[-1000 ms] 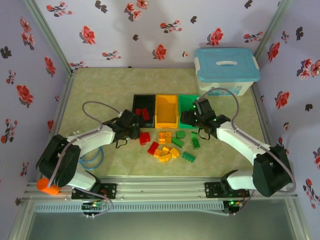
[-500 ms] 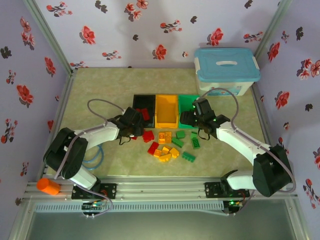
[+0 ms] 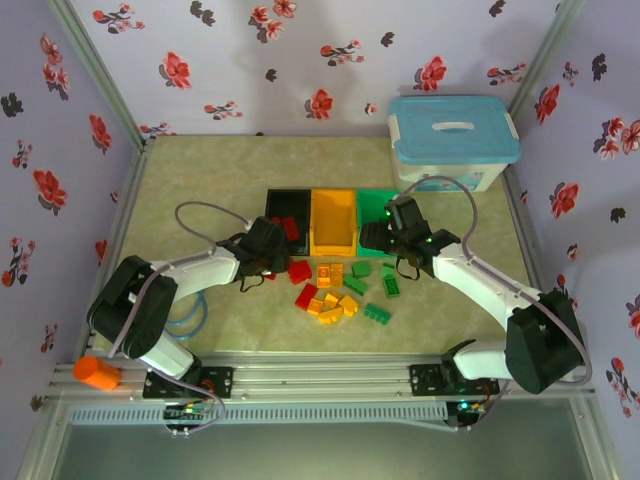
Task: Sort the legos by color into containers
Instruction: Pick up the lego from the center of the table.
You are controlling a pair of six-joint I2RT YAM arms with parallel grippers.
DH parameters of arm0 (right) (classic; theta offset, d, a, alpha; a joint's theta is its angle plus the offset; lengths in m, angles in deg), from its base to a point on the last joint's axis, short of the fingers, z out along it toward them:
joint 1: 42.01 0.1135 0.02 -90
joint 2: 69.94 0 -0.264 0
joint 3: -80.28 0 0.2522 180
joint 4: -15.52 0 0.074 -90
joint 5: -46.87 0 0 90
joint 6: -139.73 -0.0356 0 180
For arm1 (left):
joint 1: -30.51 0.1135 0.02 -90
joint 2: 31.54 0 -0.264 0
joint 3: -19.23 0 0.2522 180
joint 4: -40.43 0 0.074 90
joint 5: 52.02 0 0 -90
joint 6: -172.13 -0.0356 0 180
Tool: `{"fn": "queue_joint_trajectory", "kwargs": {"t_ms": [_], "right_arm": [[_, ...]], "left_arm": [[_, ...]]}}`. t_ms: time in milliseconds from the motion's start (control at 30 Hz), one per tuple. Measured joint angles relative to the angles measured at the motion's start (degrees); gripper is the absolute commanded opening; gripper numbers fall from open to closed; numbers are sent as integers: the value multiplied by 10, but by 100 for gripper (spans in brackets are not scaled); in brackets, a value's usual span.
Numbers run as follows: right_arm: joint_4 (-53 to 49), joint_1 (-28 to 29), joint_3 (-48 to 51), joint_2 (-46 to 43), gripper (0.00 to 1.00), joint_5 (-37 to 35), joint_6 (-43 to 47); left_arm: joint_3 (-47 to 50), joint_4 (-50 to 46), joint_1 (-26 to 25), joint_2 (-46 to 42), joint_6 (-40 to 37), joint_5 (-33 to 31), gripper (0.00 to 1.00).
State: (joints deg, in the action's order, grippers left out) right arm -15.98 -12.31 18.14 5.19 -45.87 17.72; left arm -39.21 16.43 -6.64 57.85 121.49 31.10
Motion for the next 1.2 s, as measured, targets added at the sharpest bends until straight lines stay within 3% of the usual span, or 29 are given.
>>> {"fn": "queue_joint_trajectory", "kwargs": {"t_ms": [700, 833, 1000, 1200], "right_arm": [[4, 6, -21, 19, 77, 0, 0], [4, 6, -21, 19, 77, 0, 0], [4, 6, -21, 19, 77, 0, 0], [4, 6, -21, 19, 76, 0, -1]], "left_arm": [[43, -21, -11, -27, 4, -6, 57], [21, -47, -11, -9, -3, -12, 50], [7, -75, -11, 1, -12, -26, 34], [16, -80, -34, -14, -3, -39, 28]]}}
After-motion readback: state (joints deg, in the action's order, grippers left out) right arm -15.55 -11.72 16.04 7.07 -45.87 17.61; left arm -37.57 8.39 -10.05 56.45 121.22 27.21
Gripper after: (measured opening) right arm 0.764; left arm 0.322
